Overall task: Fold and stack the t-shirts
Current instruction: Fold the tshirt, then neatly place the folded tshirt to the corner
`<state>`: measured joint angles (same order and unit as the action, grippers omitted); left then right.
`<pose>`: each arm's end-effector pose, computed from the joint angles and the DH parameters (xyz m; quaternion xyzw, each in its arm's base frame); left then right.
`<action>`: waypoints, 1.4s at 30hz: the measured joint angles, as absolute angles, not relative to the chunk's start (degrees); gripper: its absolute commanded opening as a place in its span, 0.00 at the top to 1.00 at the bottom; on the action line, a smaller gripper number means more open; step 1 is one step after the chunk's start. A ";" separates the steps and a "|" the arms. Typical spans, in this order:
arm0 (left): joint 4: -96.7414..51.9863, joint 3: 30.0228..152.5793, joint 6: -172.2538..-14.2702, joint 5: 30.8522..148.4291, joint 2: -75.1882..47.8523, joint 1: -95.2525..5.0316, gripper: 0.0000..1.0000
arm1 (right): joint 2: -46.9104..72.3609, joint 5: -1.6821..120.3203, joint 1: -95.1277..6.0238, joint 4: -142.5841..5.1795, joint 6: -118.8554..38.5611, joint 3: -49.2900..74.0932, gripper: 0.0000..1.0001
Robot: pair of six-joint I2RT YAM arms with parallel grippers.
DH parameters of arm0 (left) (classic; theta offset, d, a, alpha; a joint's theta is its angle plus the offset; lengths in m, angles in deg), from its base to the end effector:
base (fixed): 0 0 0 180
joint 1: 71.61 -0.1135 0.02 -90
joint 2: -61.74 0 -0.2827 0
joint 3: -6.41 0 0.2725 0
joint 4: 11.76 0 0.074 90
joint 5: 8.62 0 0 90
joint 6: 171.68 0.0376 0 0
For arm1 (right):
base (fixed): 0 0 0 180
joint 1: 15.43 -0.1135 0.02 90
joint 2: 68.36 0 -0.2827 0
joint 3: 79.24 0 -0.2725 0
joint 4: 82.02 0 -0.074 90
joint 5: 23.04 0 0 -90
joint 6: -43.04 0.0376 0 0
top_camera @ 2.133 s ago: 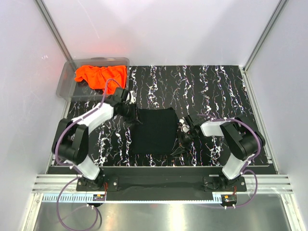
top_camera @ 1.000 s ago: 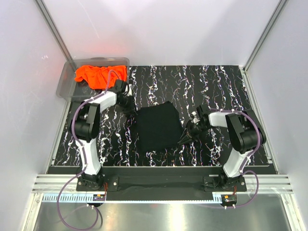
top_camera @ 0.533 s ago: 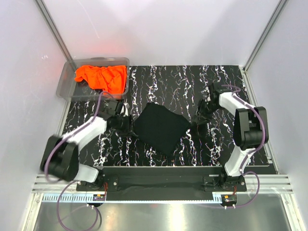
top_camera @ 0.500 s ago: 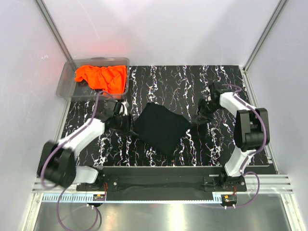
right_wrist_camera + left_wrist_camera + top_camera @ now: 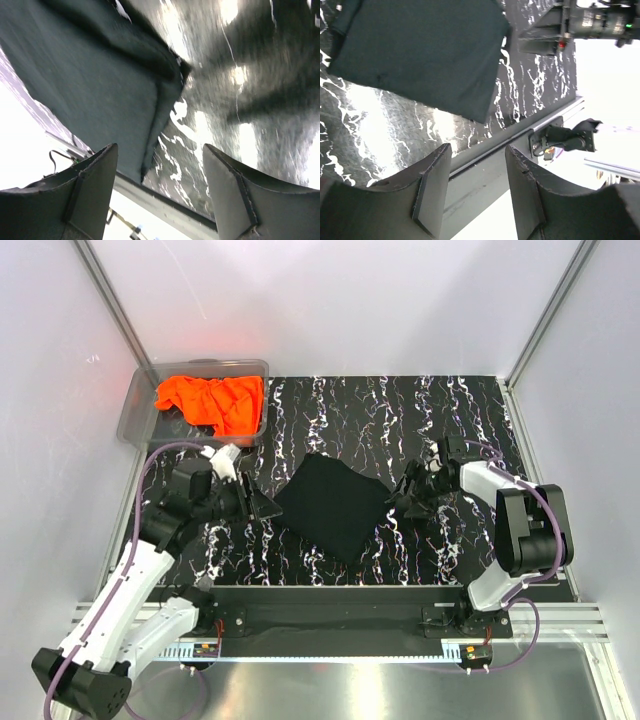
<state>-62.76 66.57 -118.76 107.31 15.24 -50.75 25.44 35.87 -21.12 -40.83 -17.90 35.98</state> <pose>0.1585 -0.0780 0.3175 -0.0247 0.8787 -0.3853 0.2808 0.3095 0.0504 0.1635 0.1471 0.9387 0.3014 0.0792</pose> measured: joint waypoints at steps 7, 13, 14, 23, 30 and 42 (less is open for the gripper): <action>-68.86 69.39 -116.49 108.60 11.92 -50.75 0.49 | 28.81 35.32 -21.12 -48.76 -15.54 36.18 0.29; -71.55 72.34 -114.52 109.28 10.74 -50.75 0.49 | 32.20 34.86 -21.14 -50.23 -16.02 34.82 0.39; -71.57 72.41 -114.48 109.32 10.71 -50.73 0.49 | 32.92 34.69 -21.16 -50.49 -16.05 34.26 0.43; -72.40 72.43 -114.26 109.85 10.74 -48.96 0.48 | 36.15 33.25 -21.60 -52.52 -16.09 32.77 0.61; -72.42 73.59 -114.02 110.22 9.47 -48.47 0.48 | 37.88 32.42 -21.77 -53.37 -15.48 32.53 0.89; -72.27 77.30 -113.06 110.70 6.01 -46.77 0.48 | 27.32 47.58 -19.41 -48.61 -6.32 36.38 1.00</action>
<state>-72.27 77.30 -113.06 110.70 6.01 -46.77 27.32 47.58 -19.41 -48.61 -6.32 36.38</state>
